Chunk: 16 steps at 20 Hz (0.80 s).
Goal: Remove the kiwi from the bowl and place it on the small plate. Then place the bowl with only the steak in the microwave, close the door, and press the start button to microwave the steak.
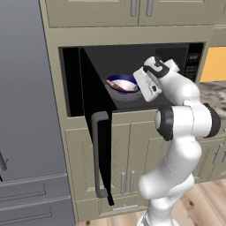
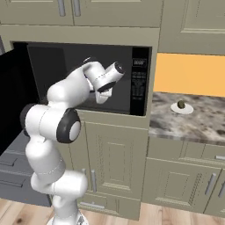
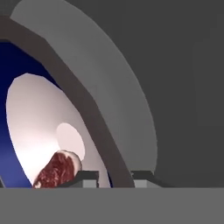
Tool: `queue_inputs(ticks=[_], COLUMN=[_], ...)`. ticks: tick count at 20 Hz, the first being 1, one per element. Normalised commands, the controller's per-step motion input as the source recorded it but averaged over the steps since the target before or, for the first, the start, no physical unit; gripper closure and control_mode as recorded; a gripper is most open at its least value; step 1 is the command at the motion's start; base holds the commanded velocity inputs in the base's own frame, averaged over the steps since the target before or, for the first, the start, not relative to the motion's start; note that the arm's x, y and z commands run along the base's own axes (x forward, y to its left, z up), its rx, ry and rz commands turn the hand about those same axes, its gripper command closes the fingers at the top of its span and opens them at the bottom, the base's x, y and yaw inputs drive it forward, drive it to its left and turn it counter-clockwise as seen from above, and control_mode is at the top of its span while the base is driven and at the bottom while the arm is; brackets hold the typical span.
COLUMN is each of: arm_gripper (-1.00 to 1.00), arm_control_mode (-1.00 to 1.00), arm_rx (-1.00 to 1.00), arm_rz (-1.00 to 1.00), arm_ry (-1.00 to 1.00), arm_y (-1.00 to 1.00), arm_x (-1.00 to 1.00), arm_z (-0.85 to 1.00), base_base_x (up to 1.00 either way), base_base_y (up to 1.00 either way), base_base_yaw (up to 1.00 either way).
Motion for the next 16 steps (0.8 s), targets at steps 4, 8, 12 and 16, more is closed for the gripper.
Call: queue_inputs(ticks=[4, 8, 12, 16], arm_gripper=[1.0, -1.0, -1.0, -1.0], arm_control_mode=[-1.0, -1.0, -1.0, -1.0], arm_rx=[-0.06, 0.0, 0.0, 0.0], arm_rz=[0.0, 0.0, 0.0, 0.0], arm_ry=[0.07, 0.0, -0.08, -0.18], arm_y=[0.09, 0.0, 0.0, 0.0], arm_x=[0.24, 0.03, -0.14, -0.49], arm_z=[-0.64, -0.33, -0.05, 0.09], base_base_x=[0.0, 0.0, 0.0, 0.0], base_base_y=[0.0, 0.0, 0.0, 0.0], base_base_yaw=[0.0, 0.0, 0.0, 0.0])
